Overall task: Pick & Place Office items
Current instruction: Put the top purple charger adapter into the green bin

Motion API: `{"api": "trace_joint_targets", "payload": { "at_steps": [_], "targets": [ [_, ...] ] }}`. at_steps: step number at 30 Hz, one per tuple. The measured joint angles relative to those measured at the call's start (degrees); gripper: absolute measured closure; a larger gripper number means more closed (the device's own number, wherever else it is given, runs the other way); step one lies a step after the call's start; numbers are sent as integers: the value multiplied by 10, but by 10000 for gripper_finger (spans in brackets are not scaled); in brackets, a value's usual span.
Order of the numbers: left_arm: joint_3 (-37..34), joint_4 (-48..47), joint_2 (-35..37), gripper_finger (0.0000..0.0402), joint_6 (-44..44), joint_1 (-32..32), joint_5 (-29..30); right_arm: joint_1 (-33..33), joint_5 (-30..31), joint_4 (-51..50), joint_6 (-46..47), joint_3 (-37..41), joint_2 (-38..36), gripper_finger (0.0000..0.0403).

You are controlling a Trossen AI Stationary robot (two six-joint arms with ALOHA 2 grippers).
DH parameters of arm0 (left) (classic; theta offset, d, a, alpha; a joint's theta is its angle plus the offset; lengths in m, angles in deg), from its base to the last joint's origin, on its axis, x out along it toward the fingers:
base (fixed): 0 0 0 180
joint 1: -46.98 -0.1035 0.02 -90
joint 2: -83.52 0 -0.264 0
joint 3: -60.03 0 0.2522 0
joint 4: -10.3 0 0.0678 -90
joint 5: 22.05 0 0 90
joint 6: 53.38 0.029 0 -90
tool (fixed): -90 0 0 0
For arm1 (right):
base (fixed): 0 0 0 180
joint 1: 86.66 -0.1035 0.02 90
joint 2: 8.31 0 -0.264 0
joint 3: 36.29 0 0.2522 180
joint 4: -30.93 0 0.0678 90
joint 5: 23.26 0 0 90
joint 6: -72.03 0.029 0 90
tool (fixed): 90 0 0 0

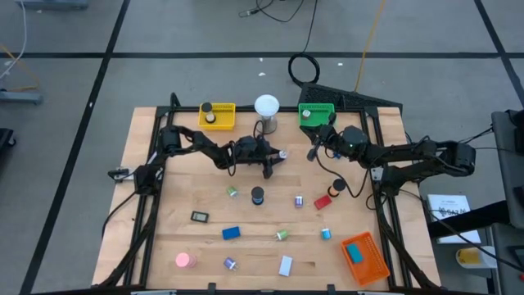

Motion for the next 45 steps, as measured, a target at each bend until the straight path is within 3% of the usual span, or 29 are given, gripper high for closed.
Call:
{"api": "trace_joint_targets", "payload": {
  "at_steps": [6,11,18,28,32,37,45],
  "targets": [
    [0,0,0,175,0,-1,-9,-2,0,0,0,0,0,403],
    [0,1,0,158,-7,-5,-43,-2,0,0,0,0,0,403],
    [-1,-13,11,173,-3,-13,-46,-2,0,0,0,0,0,403],
    [-6,-118,82,226,59,-10,-46,-1,1,25,14,0,0,403],
    [-47,-108,118,254,73,-9,-44,-1,0,19,31,0,0,403],
    [-145,-23,178,286,67,-16,-33,-1,0,-10,66,-6,0,403],
    [-310,120,254,325,28,-44,-24,-5,1,-258,160,-109,27,403]
  ]
}}
